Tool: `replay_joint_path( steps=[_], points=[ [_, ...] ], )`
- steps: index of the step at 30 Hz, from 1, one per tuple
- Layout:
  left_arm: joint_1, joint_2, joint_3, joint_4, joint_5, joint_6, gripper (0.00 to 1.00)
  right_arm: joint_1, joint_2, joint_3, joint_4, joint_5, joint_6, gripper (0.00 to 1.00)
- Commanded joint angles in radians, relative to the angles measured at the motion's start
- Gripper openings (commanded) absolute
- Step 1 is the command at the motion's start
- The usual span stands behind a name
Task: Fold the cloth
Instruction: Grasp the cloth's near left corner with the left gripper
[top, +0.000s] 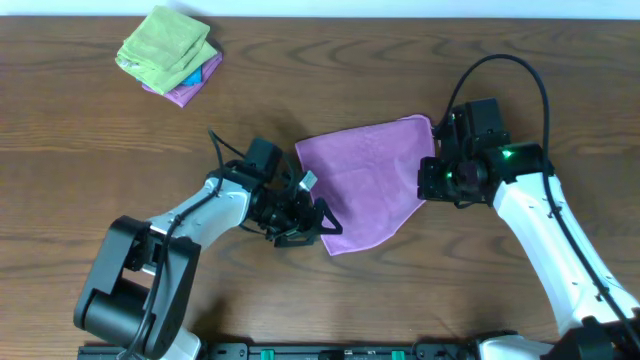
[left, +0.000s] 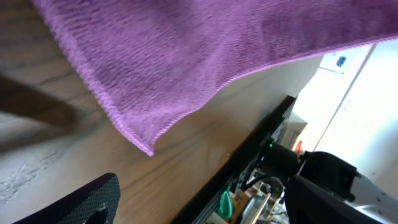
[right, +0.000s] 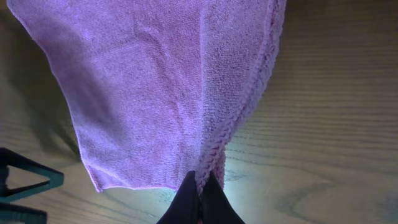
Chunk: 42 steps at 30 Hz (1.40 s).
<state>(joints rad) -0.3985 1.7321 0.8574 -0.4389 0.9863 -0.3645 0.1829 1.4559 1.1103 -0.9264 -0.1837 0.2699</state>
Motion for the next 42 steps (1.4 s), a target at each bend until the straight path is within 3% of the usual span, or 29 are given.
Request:
replay_joint_path(
  steps=[1, 15, 21, 22, 27, 36, 42],
  points=[
    [-0.006, 0.007, -0.036, 0.018, -0.025, -0.05, 0.85, 0.006, -0.031, -0.003, 0.002, -0.008, 0.014, 0.02],
    [-0.054, 0.096, -0.059, 0.141, -0.05, -0.146, 0.83, 0.006, -0.033, -0.003, 0.006, -0.009, 0.022, 0.02],
    [-0.058, 0.186, -0.059, 0.269, 0.036, -0.215, 0.79, 0.006, -0.033, -0.003, 0.006, -0.009, 0.022, 0.02],
    [-0.064, 0.194, -0.059, 0.298, 0.036, -0.237, 0.74, 0.006, -0.033, -0.003, 0.006, -0.009, 0.022, 0.02],
    [-0.086, 0.198, -0.059, 0.328, 0.035, -0.248, 0.07, 0.006, -0.033, -0.003, 0.007, -0.009, 0.022, 0.02],
    [-0.011, 0.17, -0.054, 0.33, 0.116, -0.156, 0.06, 0.006, -0.033, -0.003, 0.006, -0.009, 0.022, 0.02],
    [0.041, 0.011, -0.053, 0.156, 0.095, -0.031, 0.06, 0.007, -0.033, -0.003, -0.012, -0.009, 0.023, 0.02]
  ],
)
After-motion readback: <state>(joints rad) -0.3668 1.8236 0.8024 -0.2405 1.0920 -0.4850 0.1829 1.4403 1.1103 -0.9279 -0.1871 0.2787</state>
